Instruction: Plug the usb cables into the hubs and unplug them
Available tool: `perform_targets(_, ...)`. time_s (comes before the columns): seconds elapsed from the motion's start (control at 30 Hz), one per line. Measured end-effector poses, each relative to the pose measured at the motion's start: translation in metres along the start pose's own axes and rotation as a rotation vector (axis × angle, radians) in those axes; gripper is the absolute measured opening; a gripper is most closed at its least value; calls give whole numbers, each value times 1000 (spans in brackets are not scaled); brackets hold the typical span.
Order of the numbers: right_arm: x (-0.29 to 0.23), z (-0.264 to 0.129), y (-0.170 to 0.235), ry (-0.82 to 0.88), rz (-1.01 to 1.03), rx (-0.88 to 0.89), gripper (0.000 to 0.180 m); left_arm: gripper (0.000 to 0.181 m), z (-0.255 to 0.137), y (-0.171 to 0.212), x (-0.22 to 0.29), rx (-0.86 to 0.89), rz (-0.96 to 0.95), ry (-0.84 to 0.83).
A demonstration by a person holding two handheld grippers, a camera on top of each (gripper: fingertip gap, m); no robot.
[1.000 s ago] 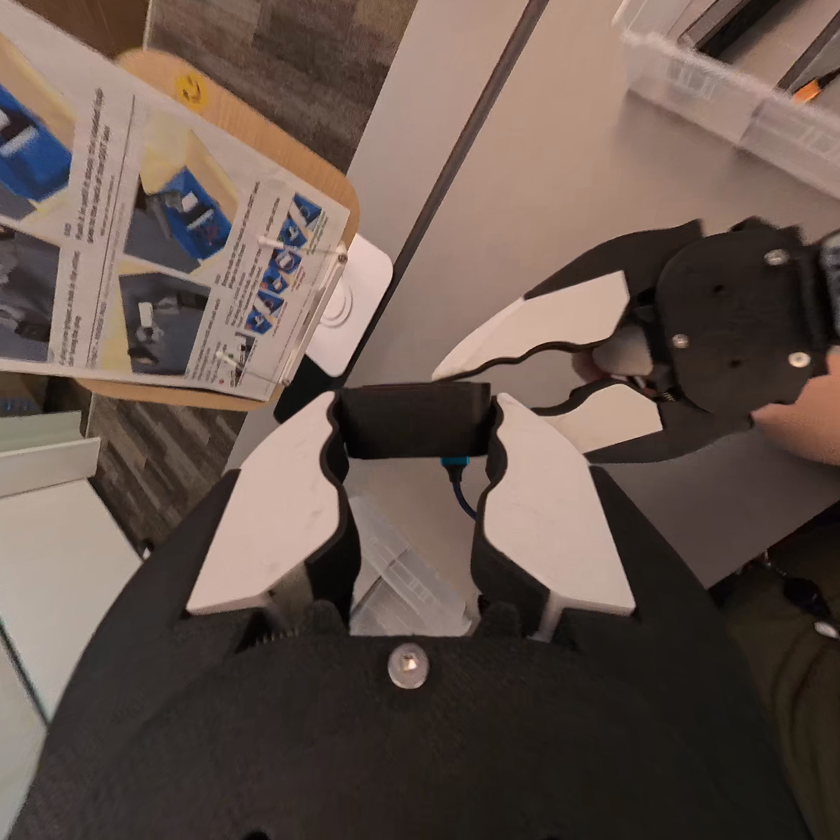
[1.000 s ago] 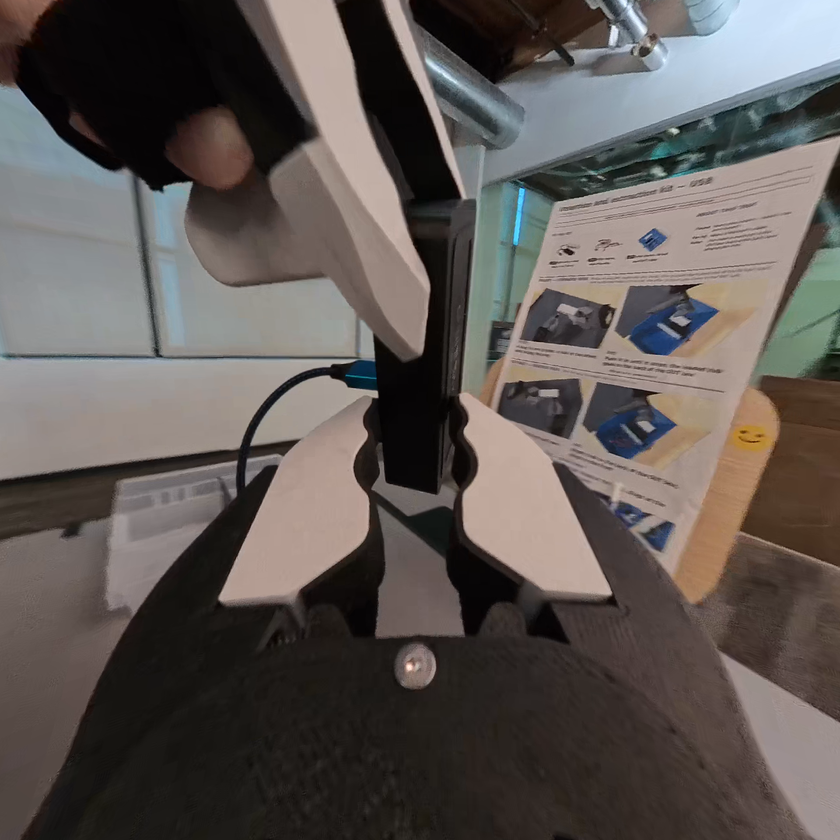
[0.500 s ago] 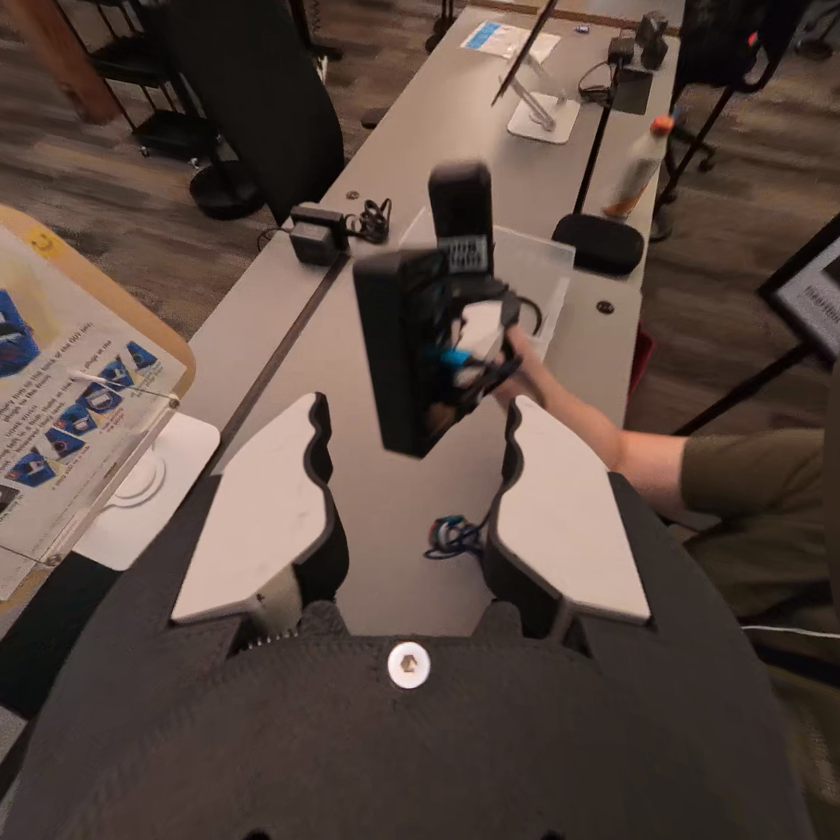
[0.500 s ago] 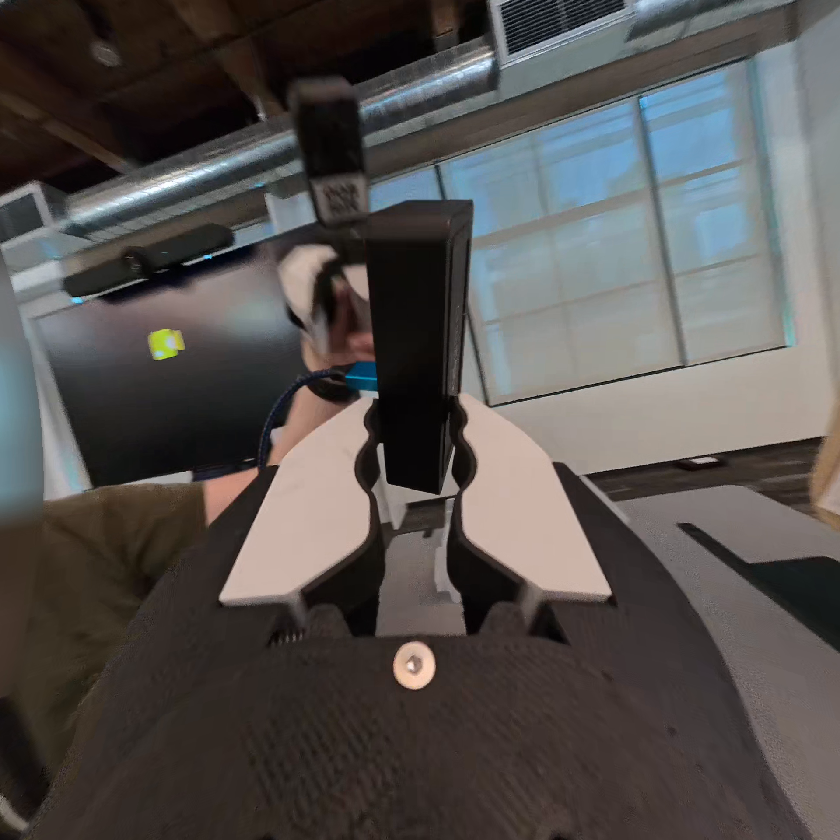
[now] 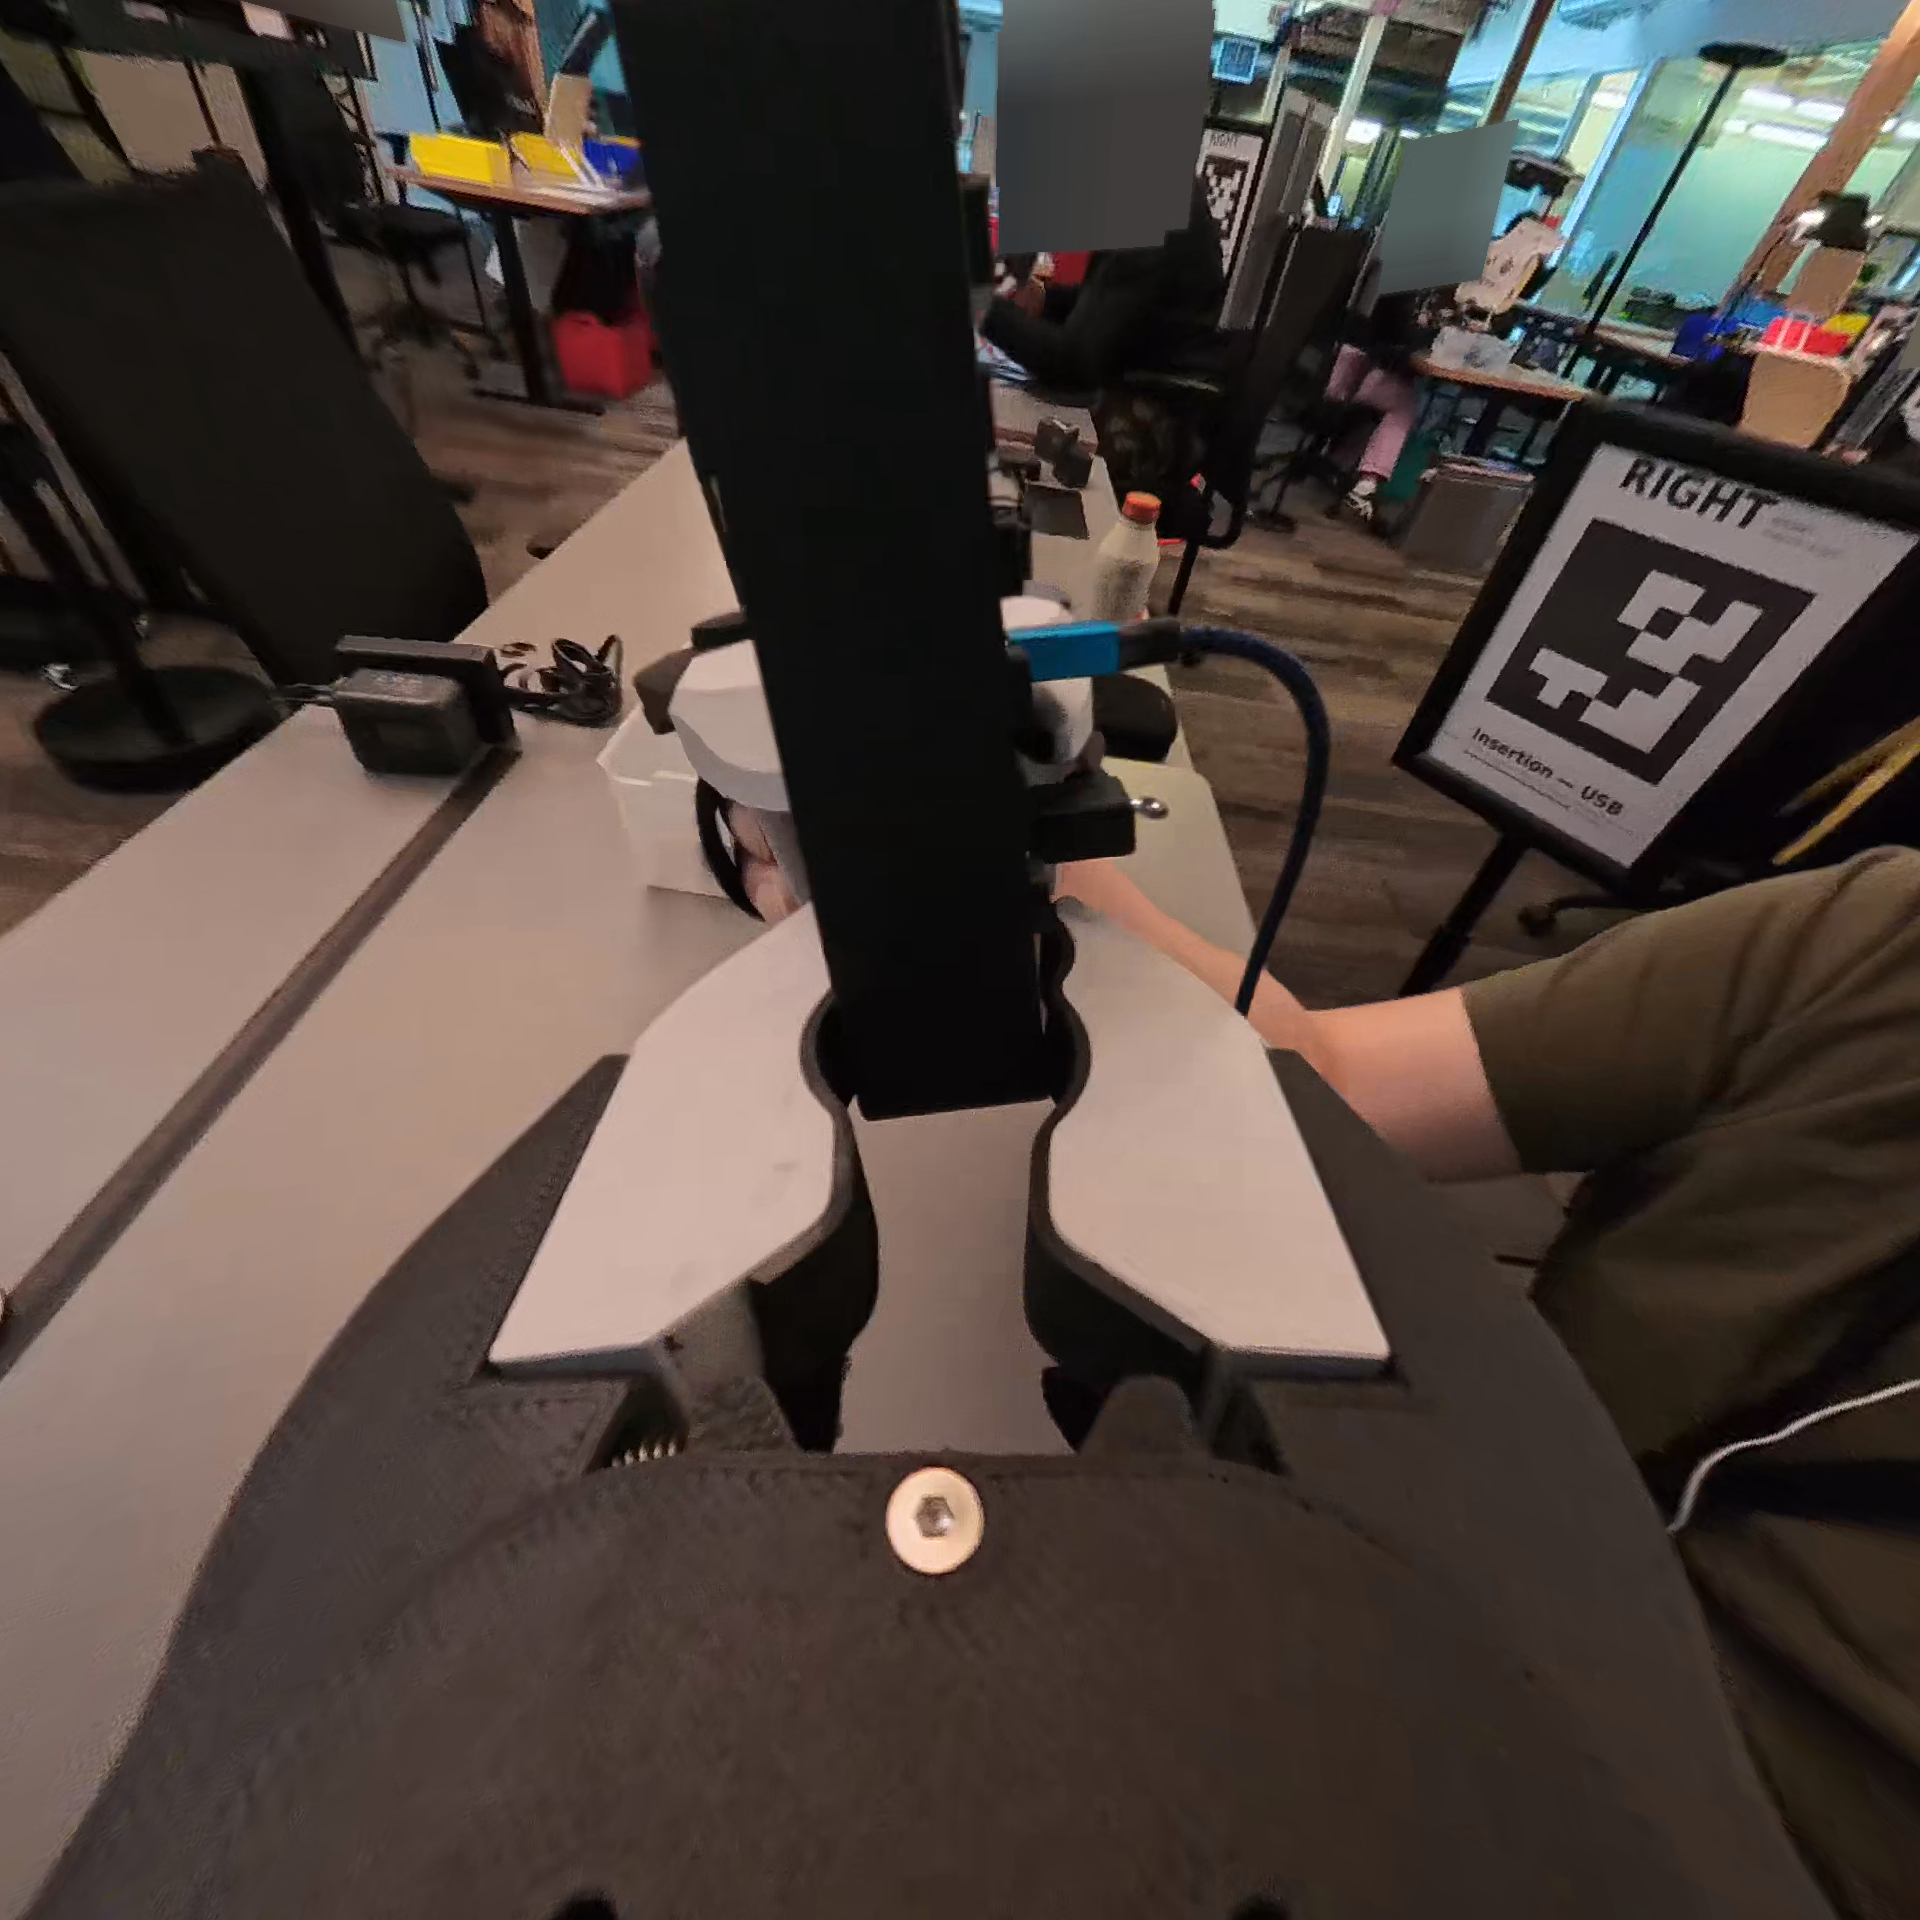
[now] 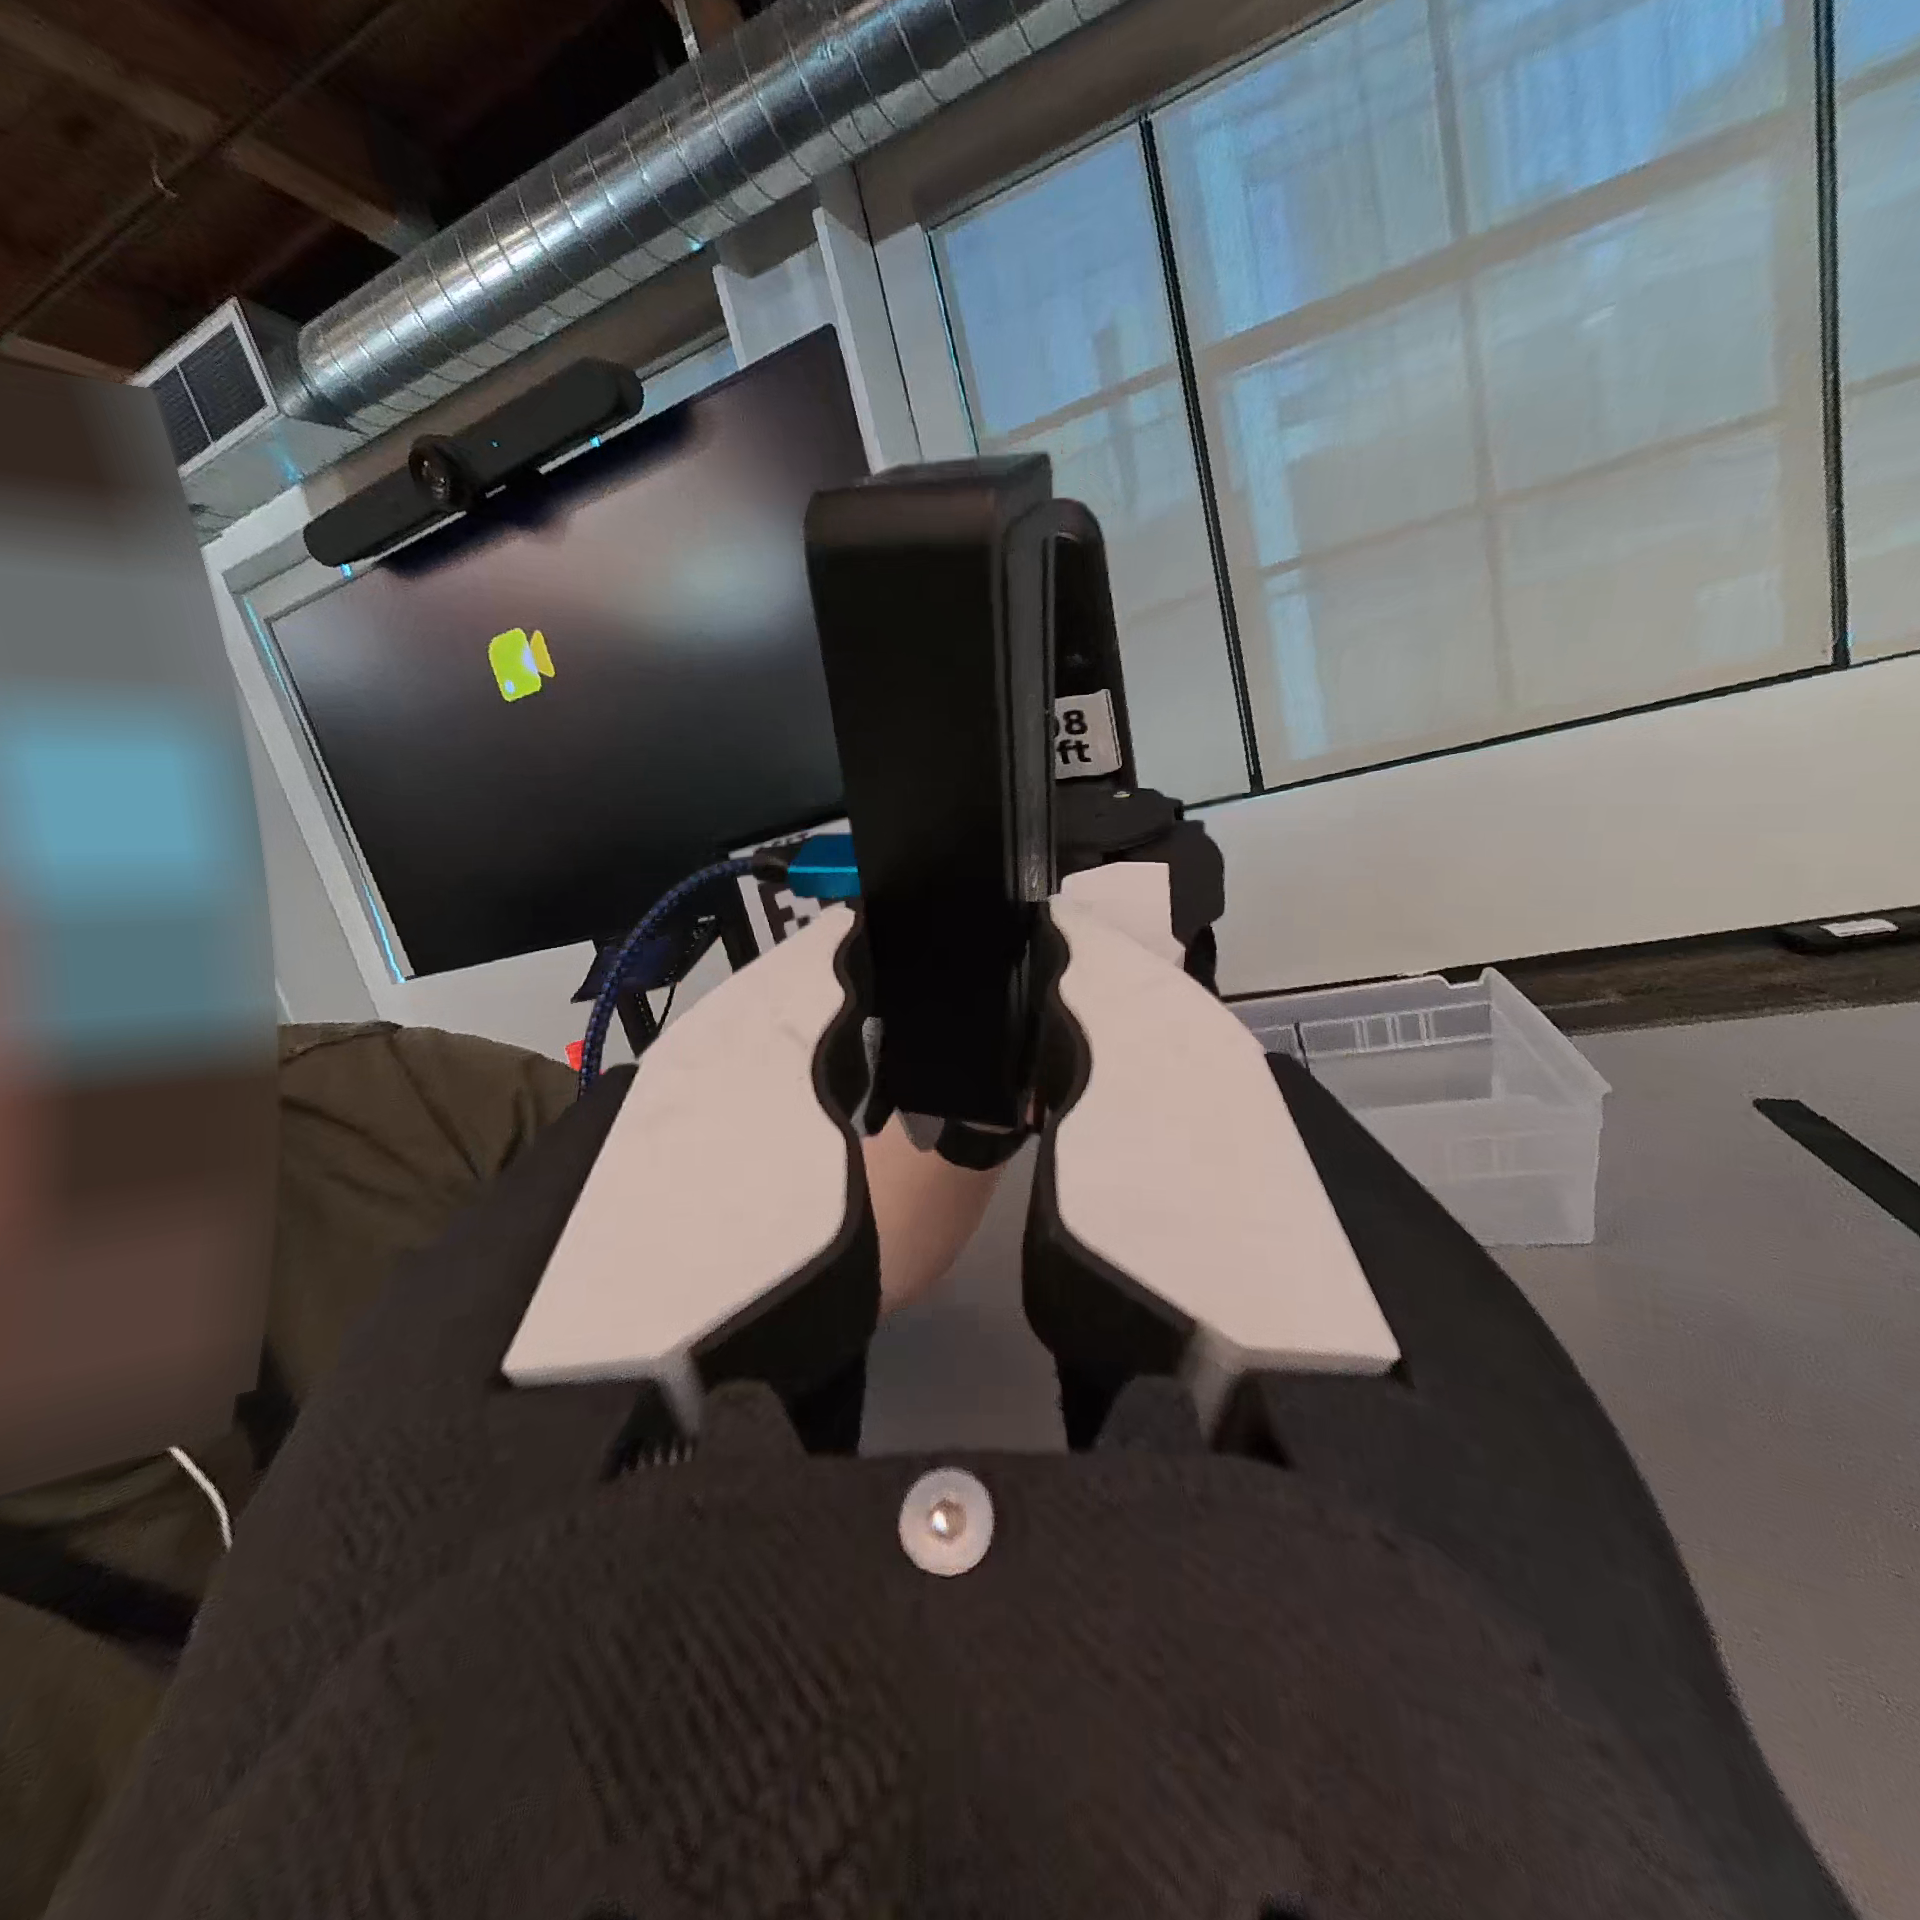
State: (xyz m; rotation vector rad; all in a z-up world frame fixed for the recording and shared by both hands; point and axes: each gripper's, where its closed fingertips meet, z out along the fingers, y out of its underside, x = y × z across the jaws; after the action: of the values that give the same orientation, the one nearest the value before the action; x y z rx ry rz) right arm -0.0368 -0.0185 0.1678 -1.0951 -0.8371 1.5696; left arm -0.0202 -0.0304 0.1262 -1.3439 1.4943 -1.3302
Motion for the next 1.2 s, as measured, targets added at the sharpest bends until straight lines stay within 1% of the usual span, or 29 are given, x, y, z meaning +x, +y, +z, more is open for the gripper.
perform_targets(0.1,7,0,12,10,-18,-66,29,30,0,15,-5,-13,16,-18)
perform_targets(0.27,15,5,26,3,-19,-108,29,30,-3,23,-6,57,-71,69)
perform_targets(0.37,22,6,41,11,-51,-174,29,29,-3,39,-12,51,-23,62)
perform_targets(0.43,30,4,45,32,-38,-180,29,29,-2,45,-18,29,-31,67)
perform_targets(0.5,35,4,46,23,-9,-161,29,30,-2,42,-20,64,-45,87)
perform_targets(0.57,39,4,45,23,2,-134,29,29,-3,42,-26,59,-22,52)
perform_targets(0.63,39,4,44,25,-38,-129,28,28,-3,40,-27,69,-6,43)
perform_targets(0.7,38,2,35,59,-138,-106,30,28,-3,36,-24,104,-11,63)
perform_targets(0.77,38,-8,23,150,-273,-91,40,28,-3,33,-21,129,-31,96)
perform_targets(0.8,39,-16,12,225,-356,-72,39,28,-3,33,-22,135,-33,87)
perform_targets(0.87,44,-41,-18,489,-592,-39,33,28,-5,31,-26,153,-35,61)
perform_targets(0.93,20,-50,-38,633,-884,-45,24,28,-7,25,-29,185,-45,33)
perform_targets(0.97,6,-49,-46,684,-986,-41,21,28,-8,24,-34,194,-39,-15)
perform_targets(1.0,-4,-46,-52,743,-1034,-56,18,28,-10,22,-41,200,-21,-76)
perform_targets(1.03,-8,-43,-56,808,-1031,-82,18,28,-12,20,-49,215,0,-147)
perform_targets(1.1,-10,-33,-55,912,-969,-134,18,29,-21,17,-67,242,38,-307)
perform_targets(1.2,-5,-7,-43,949,-896,-134,21,28,-35,12,-83,297,93,-488)
